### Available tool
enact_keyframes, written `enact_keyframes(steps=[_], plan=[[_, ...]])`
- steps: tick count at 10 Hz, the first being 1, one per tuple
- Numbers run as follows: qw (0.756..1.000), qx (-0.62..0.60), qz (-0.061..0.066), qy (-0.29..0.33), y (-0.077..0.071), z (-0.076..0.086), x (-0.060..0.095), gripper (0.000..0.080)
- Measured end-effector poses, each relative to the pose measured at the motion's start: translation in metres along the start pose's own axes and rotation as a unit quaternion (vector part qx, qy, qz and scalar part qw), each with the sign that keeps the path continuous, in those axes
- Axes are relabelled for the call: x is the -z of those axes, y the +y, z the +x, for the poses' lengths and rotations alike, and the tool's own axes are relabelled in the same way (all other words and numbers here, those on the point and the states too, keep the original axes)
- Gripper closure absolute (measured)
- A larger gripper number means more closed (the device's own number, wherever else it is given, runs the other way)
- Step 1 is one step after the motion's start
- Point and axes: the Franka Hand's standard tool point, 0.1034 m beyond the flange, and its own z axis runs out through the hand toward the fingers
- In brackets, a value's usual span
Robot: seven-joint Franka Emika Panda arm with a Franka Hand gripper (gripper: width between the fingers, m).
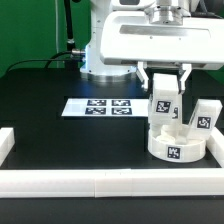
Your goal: Assemble stool
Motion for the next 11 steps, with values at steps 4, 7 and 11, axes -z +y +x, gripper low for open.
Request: enact_keyframes(steps=[4,7,11], plan=[[1.0,-0.025,-0.001,0.0,-0.0007,0.0065,-0.0036,0.0463],[0.998,-0.068,-0.001,0.001,-0.0038,0.0056,-0.0032,0.0463],[0.997,-0.075,0.0,0.0,-0.0064,0.0043,-0.0047,0.0463]])
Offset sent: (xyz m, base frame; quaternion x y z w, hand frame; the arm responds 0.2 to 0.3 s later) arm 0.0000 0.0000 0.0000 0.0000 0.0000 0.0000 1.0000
